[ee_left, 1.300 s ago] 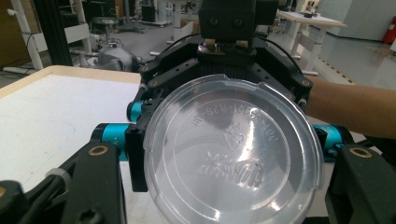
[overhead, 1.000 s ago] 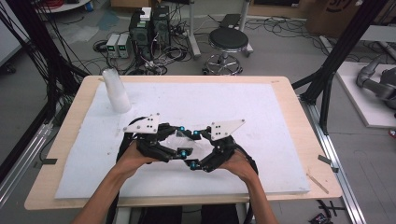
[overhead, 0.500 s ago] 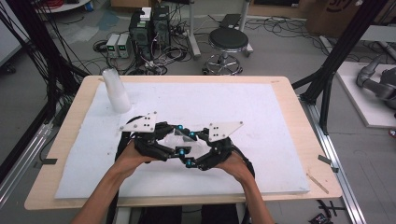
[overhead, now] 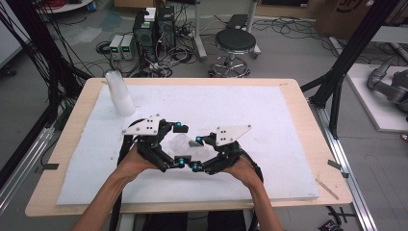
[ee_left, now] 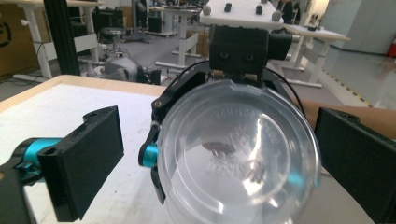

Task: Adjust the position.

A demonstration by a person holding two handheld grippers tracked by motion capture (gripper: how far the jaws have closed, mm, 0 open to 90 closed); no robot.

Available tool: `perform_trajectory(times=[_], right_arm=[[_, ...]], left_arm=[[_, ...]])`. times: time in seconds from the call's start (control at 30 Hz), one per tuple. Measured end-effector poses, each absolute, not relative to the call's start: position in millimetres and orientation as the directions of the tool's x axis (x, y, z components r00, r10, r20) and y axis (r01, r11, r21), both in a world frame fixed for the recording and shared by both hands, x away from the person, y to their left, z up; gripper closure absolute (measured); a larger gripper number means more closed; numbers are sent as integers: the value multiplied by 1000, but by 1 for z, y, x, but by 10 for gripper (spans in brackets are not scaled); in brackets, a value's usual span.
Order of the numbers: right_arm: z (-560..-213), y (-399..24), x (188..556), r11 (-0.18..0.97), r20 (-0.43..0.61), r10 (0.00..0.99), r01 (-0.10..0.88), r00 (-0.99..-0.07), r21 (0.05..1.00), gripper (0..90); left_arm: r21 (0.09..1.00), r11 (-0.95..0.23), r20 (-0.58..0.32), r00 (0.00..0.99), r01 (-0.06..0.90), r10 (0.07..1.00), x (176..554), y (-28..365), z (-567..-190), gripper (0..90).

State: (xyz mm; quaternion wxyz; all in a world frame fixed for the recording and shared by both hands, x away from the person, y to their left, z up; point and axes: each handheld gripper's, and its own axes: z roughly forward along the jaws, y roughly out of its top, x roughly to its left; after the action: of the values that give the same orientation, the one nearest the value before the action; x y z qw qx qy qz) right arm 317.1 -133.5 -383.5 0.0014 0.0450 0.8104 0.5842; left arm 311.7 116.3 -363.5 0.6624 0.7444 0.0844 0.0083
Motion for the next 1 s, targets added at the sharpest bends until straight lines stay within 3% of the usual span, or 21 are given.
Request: perform_trajectory(times=[0.23, 0.43, 0.63, 0.83, 1.0], right_arm=[[-382, -138, 317, 363, 57, 87, 85, -995, 928, 333], [-370, -141, 318, 525, 21, 88, 64, -996, 849, 333], [-355, -136, 320, 703, 10, 70, 56, -998, 709, 335], [-343, -126, 322, 836, 2, 41, 35, -999, 548, 337], [-339, -121, 324, 859, -4, 15, 10, -1000, 513, 337]], left_arm=[[955, -264, -70, 968, 135, 242, 309, 127, -360, 26], [870, -471, -33, 970, 148, 242, 305, 135, -354, 26], [730, -661, -32, 975, 174, 221, 308, 134, -350, 26], [651, -733, -47, 974, 198, 221, 310, 134, -352, 26], [657, -726, -53, 973, 202, 223, 311, 131, -351, 26]])
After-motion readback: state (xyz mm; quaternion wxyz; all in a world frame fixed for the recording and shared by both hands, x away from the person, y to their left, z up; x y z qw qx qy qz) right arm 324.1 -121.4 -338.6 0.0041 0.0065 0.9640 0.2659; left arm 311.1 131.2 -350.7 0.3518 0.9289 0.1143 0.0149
